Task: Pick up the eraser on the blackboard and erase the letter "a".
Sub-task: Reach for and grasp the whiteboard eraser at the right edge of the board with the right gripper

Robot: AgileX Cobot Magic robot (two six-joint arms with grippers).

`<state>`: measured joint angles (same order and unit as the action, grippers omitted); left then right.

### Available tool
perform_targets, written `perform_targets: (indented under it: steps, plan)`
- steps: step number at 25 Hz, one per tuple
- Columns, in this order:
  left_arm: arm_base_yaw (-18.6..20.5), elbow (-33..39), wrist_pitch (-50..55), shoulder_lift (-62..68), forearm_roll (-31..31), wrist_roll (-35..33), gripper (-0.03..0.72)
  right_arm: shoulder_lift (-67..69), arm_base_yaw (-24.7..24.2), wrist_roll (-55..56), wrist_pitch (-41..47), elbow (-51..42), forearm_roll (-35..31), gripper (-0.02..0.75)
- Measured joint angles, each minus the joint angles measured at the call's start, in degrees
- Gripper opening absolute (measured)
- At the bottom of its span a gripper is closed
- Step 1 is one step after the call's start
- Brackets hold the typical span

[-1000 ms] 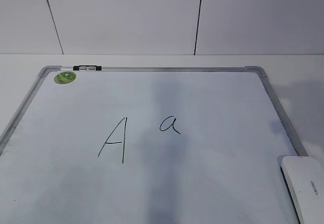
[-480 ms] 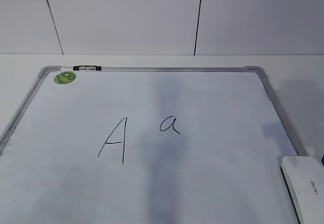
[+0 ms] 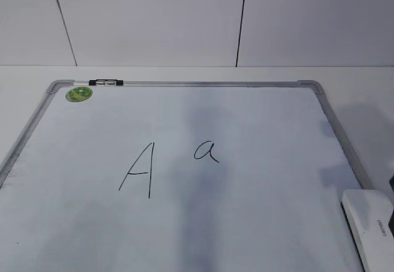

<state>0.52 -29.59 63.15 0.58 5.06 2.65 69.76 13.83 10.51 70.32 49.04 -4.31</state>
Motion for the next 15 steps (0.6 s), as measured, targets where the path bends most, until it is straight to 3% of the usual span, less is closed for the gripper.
perform_targets:
  steps: [7,15]
  plan:
    - [0.0,0.0,0.0,0.0,0.0,0.0,0.235,0.0,0.0,0.34,-4.8,-5.77,0.09,0.592]
    - [0.0,0.0,0.0,0.0,0.0,0.0,0.235,0.52,0.0,0.69,-11.07,-6.18,0.09,0.592]
